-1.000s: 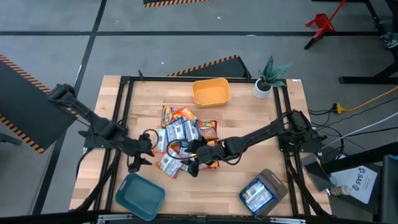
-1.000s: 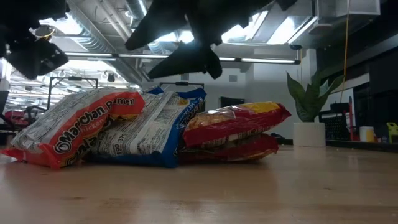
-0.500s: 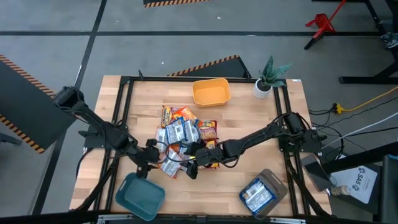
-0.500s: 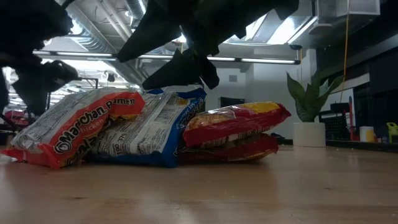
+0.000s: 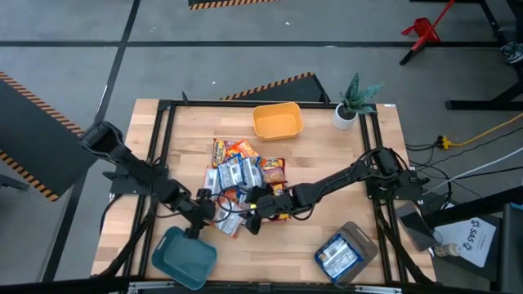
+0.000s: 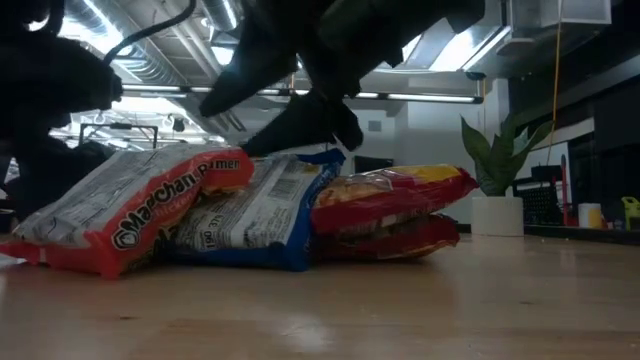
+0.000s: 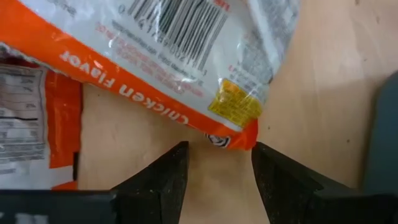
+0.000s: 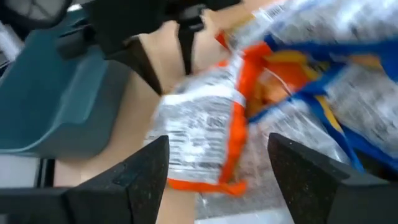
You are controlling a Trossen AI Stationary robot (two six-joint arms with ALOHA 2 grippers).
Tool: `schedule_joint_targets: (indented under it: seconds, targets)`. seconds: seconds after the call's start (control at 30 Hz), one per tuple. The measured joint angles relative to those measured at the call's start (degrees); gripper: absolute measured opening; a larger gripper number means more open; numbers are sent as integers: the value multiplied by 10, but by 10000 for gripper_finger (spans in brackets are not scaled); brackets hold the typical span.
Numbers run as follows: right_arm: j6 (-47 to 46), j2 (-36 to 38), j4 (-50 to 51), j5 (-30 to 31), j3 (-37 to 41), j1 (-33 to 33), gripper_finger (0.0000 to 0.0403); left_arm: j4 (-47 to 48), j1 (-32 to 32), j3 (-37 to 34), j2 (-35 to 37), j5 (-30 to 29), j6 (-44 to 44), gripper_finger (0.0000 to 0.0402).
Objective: Sort Maruchan noodles
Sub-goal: Put the orange noodle pack into the yellow bin
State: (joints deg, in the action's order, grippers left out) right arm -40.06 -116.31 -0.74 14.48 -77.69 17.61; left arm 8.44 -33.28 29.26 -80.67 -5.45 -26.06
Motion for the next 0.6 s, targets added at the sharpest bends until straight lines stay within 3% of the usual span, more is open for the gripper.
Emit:
schedule_joint_targets:
  seconds: [0.23, 0.43, 0.6]
  targets:
    - [-18, 0, 6, -16, 0, 0, 260, -10, 4, 1, 0, 3, -9, 171]
    - [-18, 0, 7, -16, 0, 0, 260, 24, 11, 0, 64, -22, -4, 171]
    - [-17, 0, 8, -16, 0, 0, 259, -24, 5, 0, 89, 2, 21, 153]
